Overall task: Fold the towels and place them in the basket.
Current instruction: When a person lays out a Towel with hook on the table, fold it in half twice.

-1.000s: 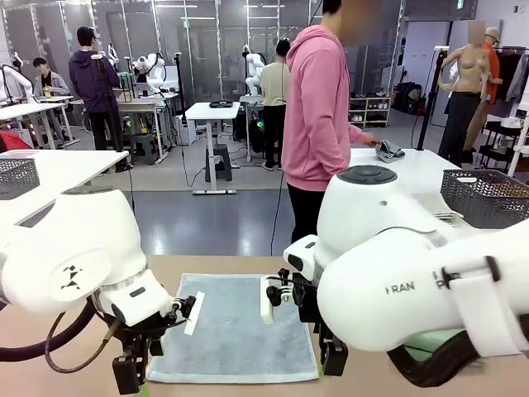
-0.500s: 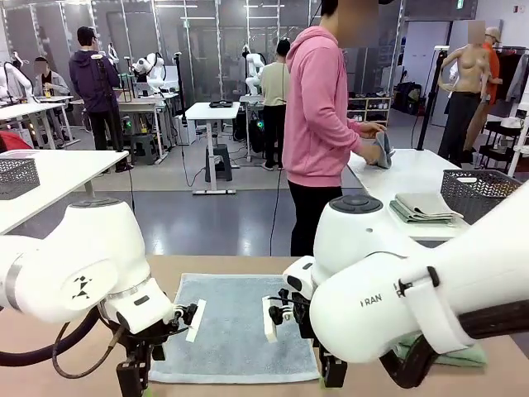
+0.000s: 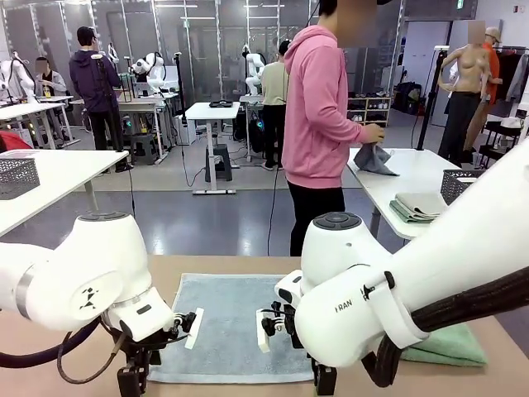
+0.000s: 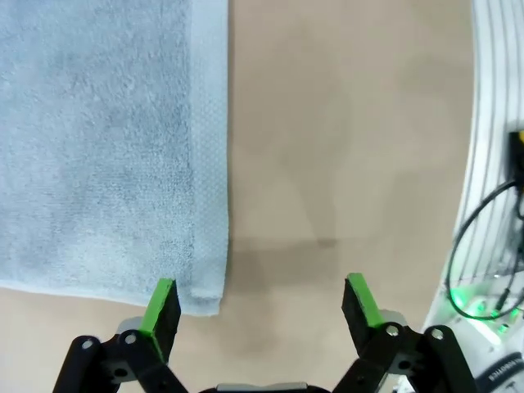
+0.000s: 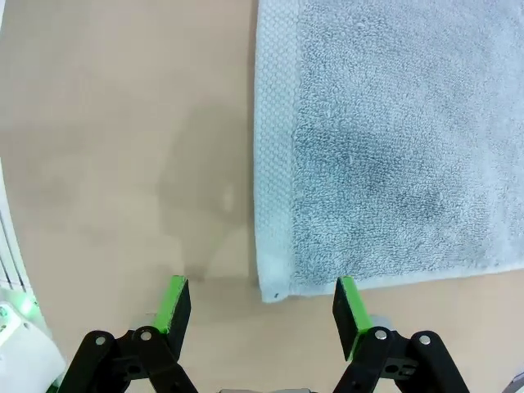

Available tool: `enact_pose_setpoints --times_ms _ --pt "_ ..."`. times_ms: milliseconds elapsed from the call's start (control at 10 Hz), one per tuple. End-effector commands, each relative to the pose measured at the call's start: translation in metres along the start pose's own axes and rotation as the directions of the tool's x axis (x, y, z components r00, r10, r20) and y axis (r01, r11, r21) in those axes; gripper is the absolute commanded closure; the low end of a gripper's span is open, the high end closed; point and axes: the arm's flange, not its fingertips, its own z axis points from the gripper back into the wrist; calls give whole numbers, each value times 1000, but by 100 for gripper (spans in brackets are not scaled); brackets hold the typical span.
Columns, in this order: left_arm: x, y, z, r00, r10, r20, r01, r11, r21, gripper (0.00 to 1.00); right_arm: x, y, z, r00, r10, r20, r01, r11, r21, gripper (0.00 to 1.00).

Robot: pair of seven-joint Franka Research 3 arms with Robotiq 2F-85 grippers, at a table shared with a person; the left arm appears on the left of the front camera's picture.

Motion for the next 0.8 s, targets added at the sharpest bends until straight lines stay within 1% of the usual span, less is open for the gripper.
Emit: enact_pose_setpoints --times_ms 0,200,400,500,600,700 --pt "3 11 -11 999 31 -10 -31 999 30 0 3 -5 -7 1000 -12 16 12 1000 6 12" --pt "3 15 -15 999 37 6 -37 999 36 0 4 -6 -11 1000 -18 13 17 1000 11 12" --pt "2 19 -16 999 42 25 -43 998 41 0 3 -9 -12 999 -24 29 23 999 23 12" --pt "3 19 -15 999 45 28 -46 998 42 19 4 -8 -14 999 -25 26 24 999 29 12" --pt "3 19 -15 999 47 18 -47 998 43 51 4 -9 -15 999 -26 34 25 999 38 12" --pt "3 20 -16 999 44 13 -44 998 33 79 3 -10 -16 999 -29 37 27 999 44 31"
